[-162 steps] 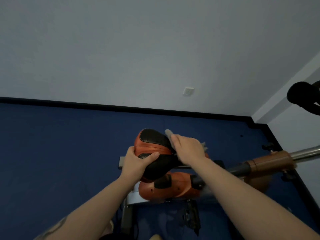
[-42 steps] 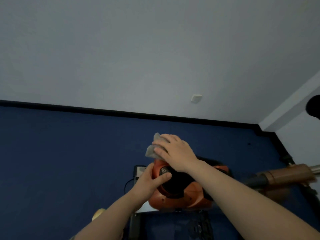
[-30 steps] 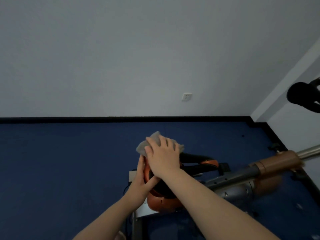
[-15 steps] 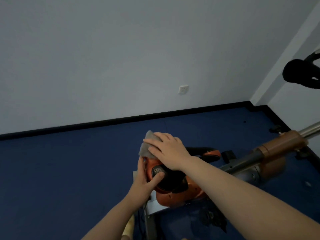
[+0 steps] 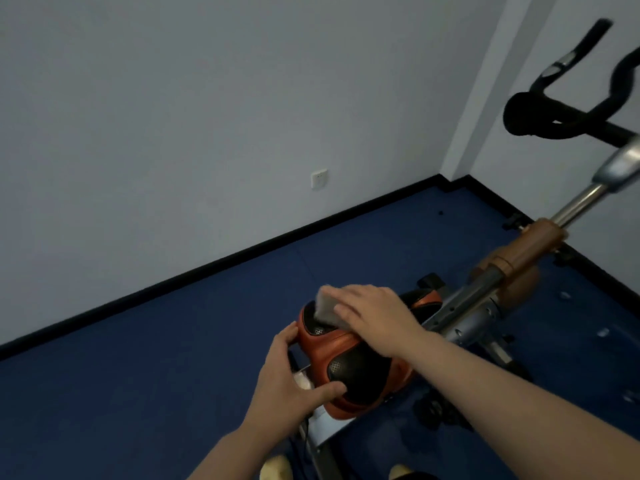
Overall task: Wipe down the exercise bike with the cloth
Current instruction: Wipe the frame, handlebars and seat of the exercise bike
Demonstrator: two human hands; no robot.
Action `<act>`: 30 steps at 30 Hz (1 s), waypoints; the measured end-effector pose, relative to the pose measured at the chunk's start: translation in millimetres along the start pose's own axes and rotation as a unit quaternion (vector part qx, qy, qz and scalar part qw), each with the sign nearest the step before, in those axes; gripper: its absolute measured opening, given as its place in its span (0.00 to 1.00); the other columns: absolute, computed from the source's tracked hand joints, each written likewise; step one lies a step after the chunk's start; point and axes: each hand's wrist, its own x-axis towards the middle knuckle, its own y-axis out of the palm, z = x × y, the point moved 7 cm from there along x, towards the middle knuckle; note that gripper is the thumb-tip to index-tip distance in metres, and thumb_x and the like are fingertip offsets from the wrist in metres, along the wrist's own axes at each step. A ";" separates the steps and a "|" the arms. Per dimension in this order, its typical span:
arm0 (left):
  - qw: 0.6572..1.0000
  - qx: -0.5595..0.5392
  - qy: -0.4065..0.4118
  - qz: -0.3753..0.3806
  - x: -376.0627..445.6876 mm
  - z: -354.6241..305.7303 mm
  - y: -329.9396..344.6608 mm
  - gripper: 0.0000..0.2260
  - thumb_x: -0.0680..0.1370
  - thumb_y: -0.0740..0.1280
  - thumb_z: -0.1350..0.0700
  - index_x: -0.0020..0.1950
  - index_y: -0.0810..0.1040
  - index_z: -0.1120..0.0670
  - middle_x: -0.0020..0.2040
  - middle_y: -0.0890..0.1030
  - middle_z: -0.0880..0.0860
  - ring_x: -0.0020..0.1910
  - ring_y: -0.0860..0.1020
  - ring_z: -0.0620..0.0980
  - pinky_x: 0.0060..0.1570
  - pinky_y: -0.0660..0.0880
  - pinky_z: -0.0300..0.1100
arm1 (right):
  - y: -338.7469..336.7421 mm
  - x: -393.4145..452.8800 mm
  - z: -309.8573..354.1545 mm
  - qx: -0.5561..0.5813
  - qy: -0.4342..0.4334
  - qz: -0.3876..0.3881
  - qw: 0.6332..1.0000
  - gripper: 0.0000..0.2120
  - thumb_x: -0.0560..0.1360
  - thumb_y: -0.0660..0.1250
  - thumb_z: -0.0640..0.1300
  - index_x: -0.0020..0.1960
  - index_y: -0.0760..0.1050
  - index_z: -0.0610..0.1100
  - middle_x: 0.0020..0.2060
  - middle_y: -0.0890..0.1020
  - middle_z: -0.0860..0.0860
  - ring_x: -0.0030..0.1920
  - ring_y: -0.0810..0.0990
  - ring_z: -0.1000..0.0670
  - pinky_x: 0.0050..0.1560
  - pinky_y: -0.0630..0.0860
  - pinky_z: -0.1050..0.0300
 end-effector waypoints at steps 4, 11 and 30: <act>0.997 0.047 0.054 0.003 14.3 -12.8 -26.7 0.22 0.73 0.69 0.36 0.65 0.68 0.36 0.63 0.70 0.29 0.65 0.67 0.31 0.62 0.66 0.34 | -2.8 -17.3 -2.8 -0.045 0.102 -0.047 0.993 0.23 0.82 0.41 0.58 0.76 0.56 0.63 0.69 0.71 0.56 0.69 0.67 0.51 0.71 0.56 0.50; 0.983 0.072 0.165 0.031 32.5 -36.4 -28.1 0.14 0.80 0.64 0.55 0.64 0.73 0.40 0.63 0.71 0.29 0.66 0.69 0.33 0.62 0.64 0.25 | 10.8 -82.5 17.5 0.059 0.116 -0.037 0.991 0.22 0.81 0.41 0.64 0.74 0.51 0.71 0.78 0.47 0.64 0.76 0.38 0.61 0.76 0.37 0.53; 0.920 0.236 0.284 0.129 83.7 -49.2 20.0 0.17 0.84 0.56 0.52 0.72 0.71 0.50 0.67 0.75 0.47 0.66 0.67 0.42 0.61 0.62 0.34 | 6.9 -82.3 70.7 0.070 0.416 -0.069 0.904 0.30 0.84 0.47 0.53 0.80 0.41 0.44 0.79 0.37 0.47 0.78 0.36 0.50 0.78 0.39 0.49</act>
